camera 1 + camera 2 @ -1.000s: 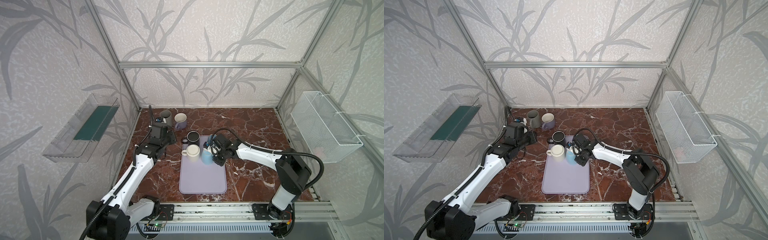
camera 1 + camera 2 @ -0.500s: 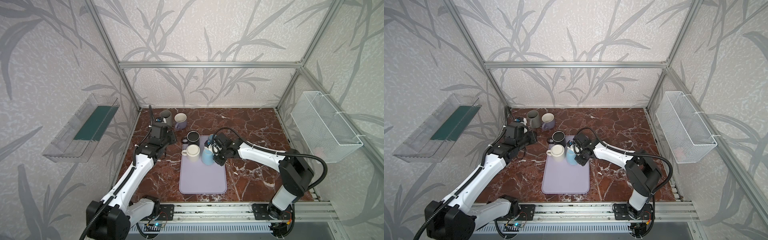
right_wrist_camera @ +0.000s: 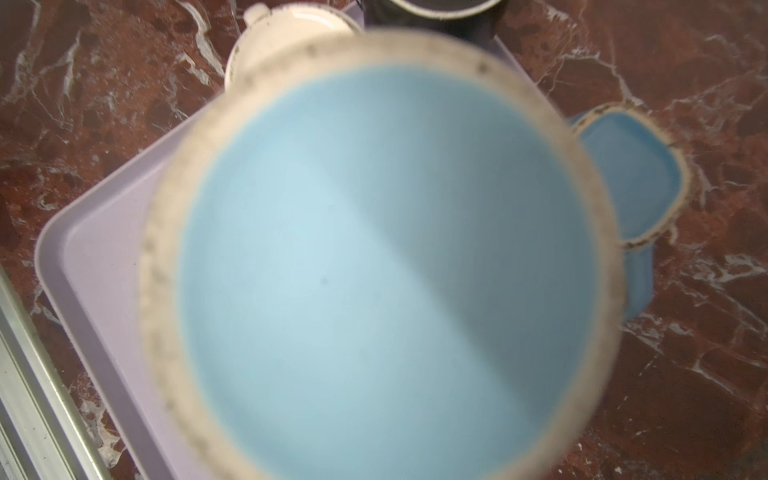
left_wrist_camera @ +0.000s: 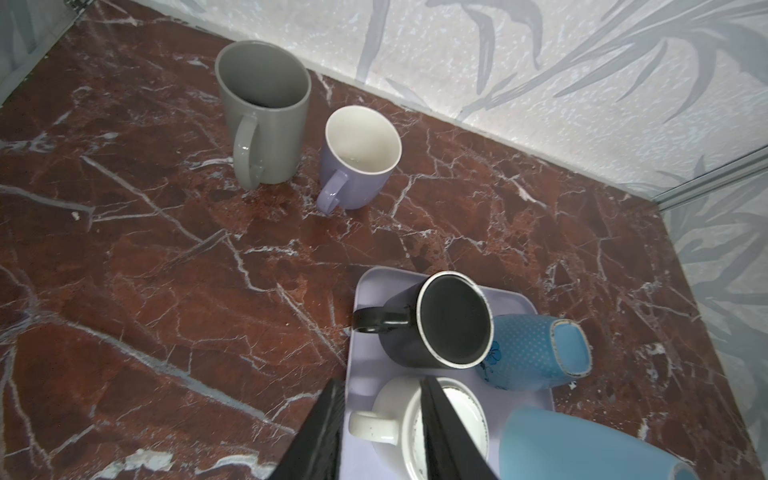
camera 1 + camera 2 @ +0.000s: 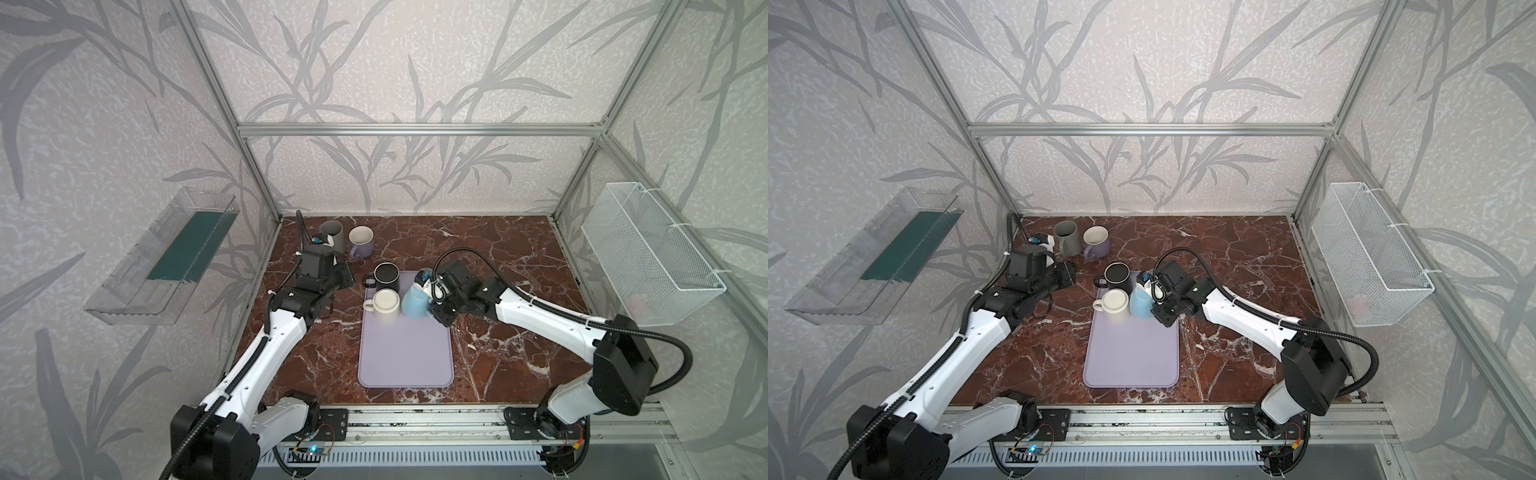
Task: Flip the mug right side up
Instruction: 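Lift the light blue mug with the right gripper and tilt it toward the left gripper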
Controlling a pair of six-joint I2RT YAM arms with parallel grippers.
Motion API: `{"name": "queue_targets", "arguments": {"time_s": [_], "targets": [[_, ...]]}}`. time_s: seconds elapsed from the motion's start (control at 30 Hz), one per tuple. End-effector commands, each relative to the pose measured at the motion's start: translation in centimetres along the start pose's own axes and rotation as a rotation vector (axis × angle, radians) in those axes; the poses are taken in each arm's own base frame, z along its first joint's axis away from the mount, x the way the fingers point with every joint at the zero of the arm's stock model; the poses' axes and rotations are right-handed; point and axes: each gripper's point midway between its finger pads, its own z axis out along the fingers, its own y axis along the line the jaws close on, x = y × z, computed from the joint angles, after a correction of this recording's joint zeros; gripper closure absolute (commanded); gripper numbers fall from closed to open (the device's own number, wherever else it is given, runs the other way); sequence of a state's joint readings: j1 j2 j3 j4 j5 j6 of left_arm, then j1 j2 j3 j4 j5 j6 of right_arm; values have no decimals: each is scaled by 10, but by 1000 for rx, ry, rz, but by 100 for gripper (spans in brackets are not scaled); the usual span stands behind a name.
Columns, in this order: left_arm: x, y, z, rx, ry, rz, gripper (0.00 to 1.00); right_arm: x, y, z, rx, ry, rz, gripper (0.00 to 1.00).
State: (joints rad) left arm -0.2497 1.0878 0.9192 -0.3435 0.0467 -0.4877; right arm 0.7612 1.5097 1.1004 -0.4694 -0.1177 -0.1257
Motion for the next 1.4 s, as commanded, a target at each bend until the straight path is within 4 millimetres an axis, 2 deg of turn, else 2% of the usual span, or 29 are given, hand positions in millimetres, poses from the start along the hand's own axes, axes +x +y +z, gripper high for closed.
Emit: {"name": "queue_targets", "arguments": {"time_s": [0.0, 0.1, 0.27, 0.43, 0.73, 0.87, 1.37], "targets": [[-10, -23, -15, 134, -59, -29, 65, -47, -6, -35, 9, -227, 32, 100], [-8, -39, -22, 241, -72, -45, 65, -60, -12, -52, 8, -323, 58, 100], [-1, -54, -33, 349, -65, -67, 65, -80, -22, -81, -33, -497, 122, 100], [9, -72, -38, 465, -35, -75, 65, -96, -26, -102, -91, -603, 169, 100], [24, -108, -48, 712, 5, -61, 65, -118, -23, -125, -215, -726, 224, 100], [31, -118, -47, 776, 21, -52, 66, -126, -16, -133, -276, -761, 233, 100], [39, -153, -66, 979, -9, 20, 66, -147, -4, -157, -402, -854, 254, 100]]}}
